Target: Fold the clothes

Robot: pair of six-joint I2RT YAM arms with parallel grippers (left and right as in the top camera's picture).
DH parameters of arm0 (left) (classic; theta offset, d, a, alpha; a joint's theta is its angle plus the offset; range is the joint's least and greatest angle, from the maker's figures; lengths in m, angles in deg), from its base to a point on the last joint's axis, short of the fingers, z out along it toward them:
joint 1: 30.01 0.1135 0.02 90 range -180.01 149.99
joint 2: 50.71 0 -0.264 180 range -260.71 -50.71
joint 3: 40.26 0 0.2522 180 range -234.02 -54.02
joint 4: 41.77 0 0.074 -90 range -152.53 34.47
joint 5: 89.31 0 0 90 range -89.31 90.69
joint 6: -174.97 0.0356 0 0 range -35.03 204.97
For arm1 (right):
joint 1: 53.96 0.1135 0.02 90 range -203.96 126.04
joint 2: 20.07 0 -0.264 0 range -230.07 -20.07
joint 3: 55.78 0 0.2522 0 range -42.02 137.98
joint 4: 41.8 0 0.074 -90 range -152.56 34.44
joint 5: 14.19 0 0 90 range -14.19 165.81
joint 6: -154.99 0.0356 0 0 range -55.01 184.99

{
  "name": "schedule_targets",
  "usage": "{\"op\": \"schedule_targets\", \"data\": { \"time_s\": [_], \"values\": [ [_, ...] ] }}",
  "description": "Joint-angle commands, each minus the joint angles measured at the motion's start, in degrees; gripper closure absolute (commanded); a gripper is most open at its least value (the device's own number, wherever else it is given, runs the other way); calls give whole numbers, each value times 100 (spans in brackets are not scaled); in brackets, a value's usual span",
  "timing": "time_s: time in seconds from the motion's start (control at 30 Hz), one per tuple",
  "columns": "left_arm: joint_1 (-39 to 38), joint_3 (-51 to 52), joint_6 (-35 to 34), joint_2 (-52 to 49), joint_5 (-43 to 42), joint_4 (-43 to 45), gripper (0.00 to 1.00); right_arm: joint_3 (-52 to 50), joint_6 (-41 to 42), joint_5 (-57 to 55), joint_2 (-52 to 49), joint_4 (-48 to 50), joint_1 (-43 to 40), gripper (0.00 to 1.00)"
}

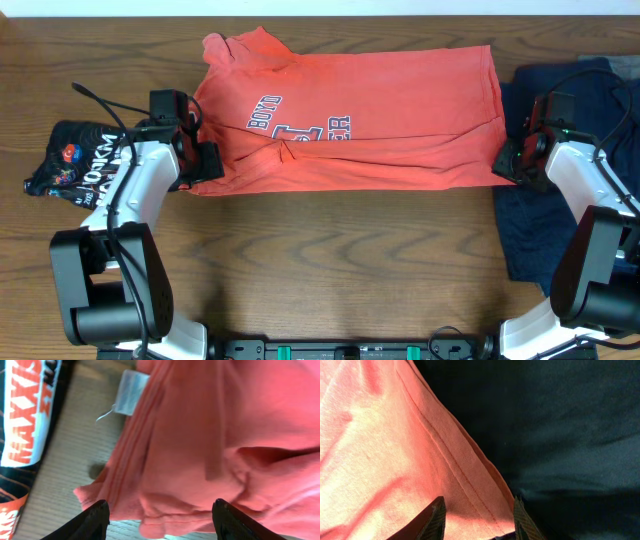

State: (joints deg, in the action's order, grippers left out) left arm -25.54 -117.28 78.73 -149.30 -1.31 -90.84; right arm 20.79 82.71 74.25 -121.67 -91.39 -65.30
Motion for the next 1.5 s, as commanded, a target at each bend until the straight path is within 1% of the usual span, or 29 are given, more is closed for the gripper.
{"op": "schedule_targets", "data": {
  "time_s": [0.0, 0.27, 0.3, 0.37, 0.57, 0.6, 0.67, 0.73, 0.8, 0.83, 0.97, 1.13, 1.2, 1.27, 1.4, 1.47],
  "values": [
    [46, 107, -140, -142, 404, 44, 32, -37, -63, -81, -42, -39, 37, 57],
    [68, 118, -264, -339, 446, 55, 31, -37, -63, -81, -44, -96, 37, 57],
    [66, 118, -267, -402, 444, 57, 29, -37, -63, -81, -42, -103, 37, 57],
    [68, 118, -267, -509, 444, 42, 27, -37, -63, -81, -42, -105, 37, 57],
    [66, 118, -417, -778, 442, 20, 28, -37, -63, -81, -42, -107, 37, 58],
    [66, 118, -417, -807, 442, 4, 33, -37, -63, -81, -42, -107, 37, 57],
    [66, 118, -417, -837, 444, -48, 47, -37, -63, -81, -42, -111, 37, 57],
    [68, 118, -417, -841, 448, -120, 72, -37, -63, -81, -42, -122, 37, 57],
    [68, 118, -417, -841, 468, -205, 91, -37, -63, -81, -42, -129, 37, 58],
    [74, 118, -417, -841, 490, -249, 94, -37, -63, -81, -42, -129, 37, 57],
    [129, 118, -463, -841, 848, -656, 94, -37, -63, -81, -42, -129, 37, 57],
    [437, 118, -1252, -841, 1513, -1438, 94, -35, -63, -81, -42, -249, 37, 58],
    [627, 118, -1436, -841, 1513, -1670, 94, -35, -63, -81, -39, -339, 37, 58],
    [811, 118, -1447, -841, 1510, -1851, 94, -35, -63, -81, -31, -457, 37, 57],
    [999, 116, -1390, -835, 1034, -1862, 94, -26, -131, 188, 9, -570, 37, 56],
    [988, 105, -1333, -828, 1010, -1838, 90, 22, -308, 356, 61, -601, 37, 56]
  ]
}}
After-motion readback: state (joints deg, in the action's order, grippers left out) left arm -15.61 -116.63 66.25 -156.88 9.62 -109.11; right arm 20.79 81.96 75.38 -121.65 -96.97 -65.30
